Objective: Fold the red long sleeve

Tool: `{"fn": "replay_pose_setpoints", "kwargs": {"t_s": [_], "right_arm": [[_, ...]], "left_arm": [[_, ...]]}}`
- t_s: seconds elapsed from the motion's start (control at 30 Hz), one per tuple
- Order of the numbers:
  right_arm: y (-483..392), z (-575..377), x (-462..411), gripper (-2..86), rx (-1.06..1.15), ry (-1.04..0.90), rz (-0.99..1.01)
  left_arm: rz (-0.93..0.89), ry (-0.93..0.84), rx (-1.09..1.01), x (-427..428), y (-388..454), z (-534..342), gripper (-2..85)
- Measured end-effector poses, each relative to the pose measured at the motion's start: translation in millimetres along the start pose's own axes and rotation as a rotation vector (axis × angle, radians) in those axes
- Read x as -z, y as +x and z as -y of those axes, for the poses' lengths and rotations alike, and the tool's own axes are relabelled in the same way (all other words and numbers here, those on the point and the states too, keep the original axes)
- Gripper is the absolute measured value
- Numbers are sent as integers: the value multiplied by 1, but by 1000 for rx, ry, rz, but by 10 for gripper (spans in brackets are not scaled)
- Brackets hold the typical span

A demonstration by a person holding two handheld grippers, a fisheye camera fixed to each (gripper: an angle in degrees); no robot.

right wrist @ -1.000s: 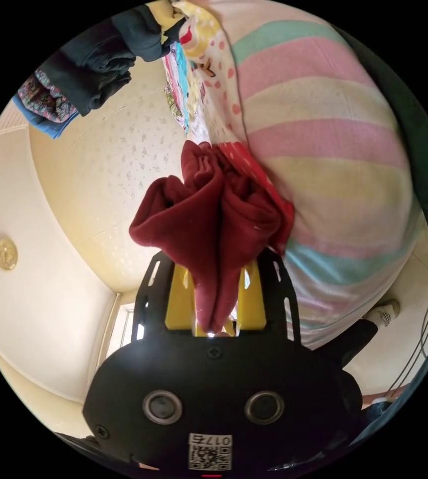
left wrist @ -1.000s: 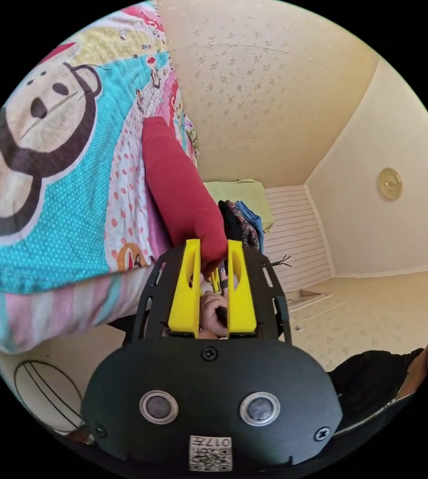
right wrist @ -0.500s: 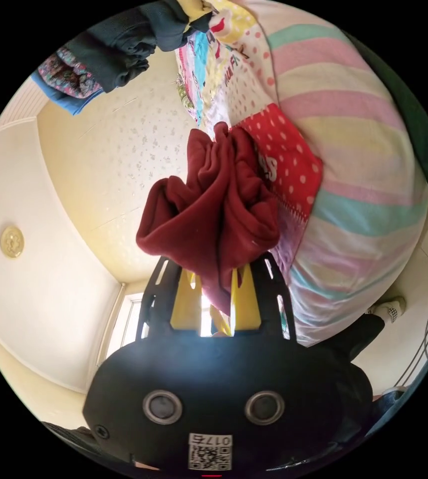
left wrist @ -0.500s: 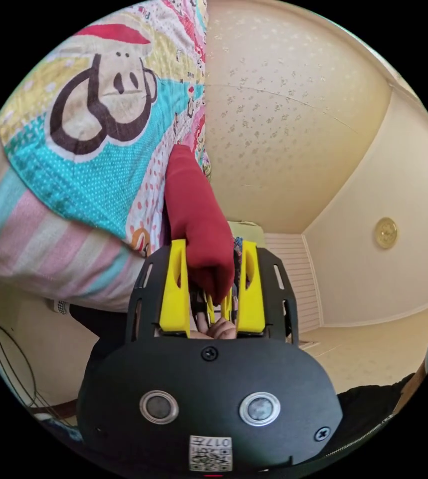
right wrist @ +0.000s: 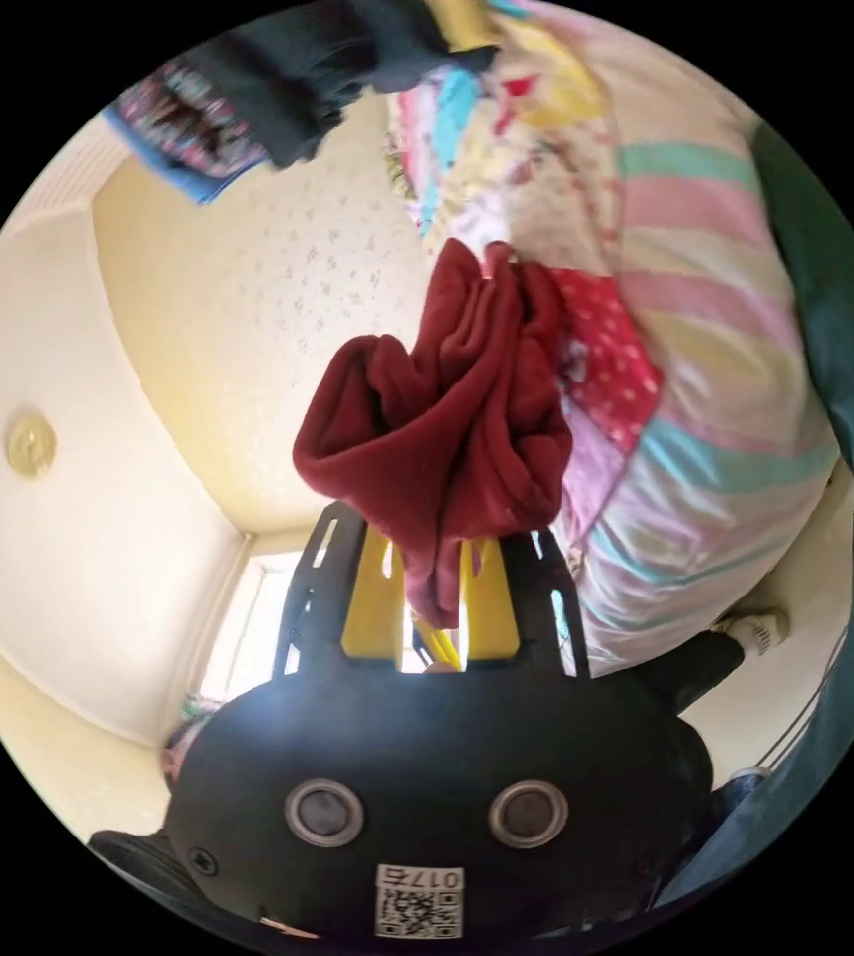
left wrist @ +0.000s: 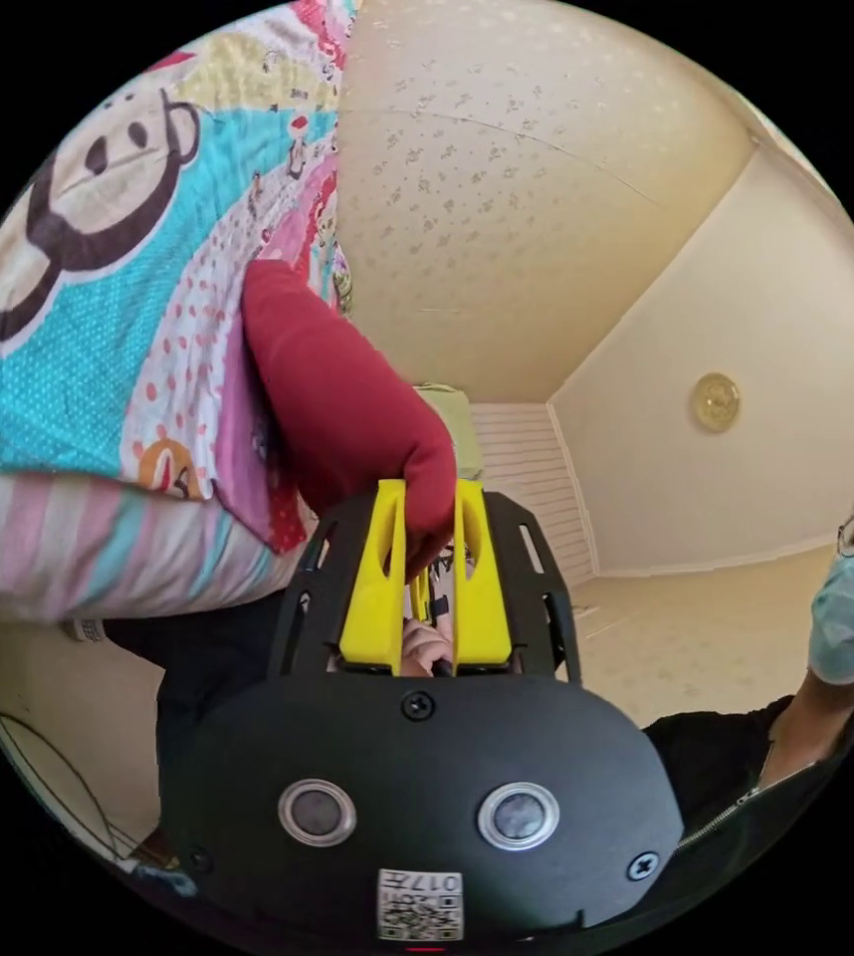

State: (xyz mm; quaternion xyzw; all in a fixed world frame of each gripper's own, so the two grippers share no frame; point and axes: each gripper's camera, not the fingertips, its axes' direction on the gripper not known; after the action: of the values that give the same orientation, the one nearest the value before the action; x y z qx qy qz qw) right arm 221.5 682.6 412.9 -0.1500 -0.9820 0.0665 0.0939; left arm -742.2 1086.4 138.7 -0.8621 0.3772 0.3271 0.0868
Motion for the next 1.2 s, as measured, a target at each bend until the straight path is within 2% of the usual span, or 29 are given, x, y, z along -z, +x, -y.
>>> {"fn": "replay_pose_setpoints", "kwargs": {"t_s": [0.1,0.27,0.37,0.53,0.63,0.73,0.87,0.93,1.03,1.07,1.1,1.13,1.2], "right_arm": [[-39,-19,1,77,71,-48,53],[-61,-15,-2,68,91,-69,85],[-99,10,-18,65,221,-74,82],[-215,64,-58,66,473,-39,206],[-280,67,-61,70,665,-6,270],[-295,81,-65,76,676,22,221],[-241,109,-89,83,551,112,-29],[-167,119,-101,86,426,184,-164],[-57,113,-108,84,252,273,-316],[-38,111,-110,82,237,285,-352],[-5,108,-114,79,180,311,-473],[18,101,-114,74,124,372,-603],[30,94,-115,69,199,373,-589]], "left_arm": [[-33,-46,-172,-14,53,-5,79],[-14,-76,-211,-56,81,-1,78],[-40,-115,-213,-101,95,25,76],[-113,-191,-376,-206,160,97,75],[-198,-238,-549,-262,209,127,76],[-167,-280,-639,-302,222,143,79],[82,-273,-518,-342,139,166,80],[136,-300,-386,-351,70,175,80],[247,-322,-131,-350,-66,168,79],[365,-336,-10,-346,-120,156,78],[465,-376,81,-344,-164,137,78],[458,-384,92,-342,-178,128,77],[355,-312,17,-335,-185,105,76]]}}
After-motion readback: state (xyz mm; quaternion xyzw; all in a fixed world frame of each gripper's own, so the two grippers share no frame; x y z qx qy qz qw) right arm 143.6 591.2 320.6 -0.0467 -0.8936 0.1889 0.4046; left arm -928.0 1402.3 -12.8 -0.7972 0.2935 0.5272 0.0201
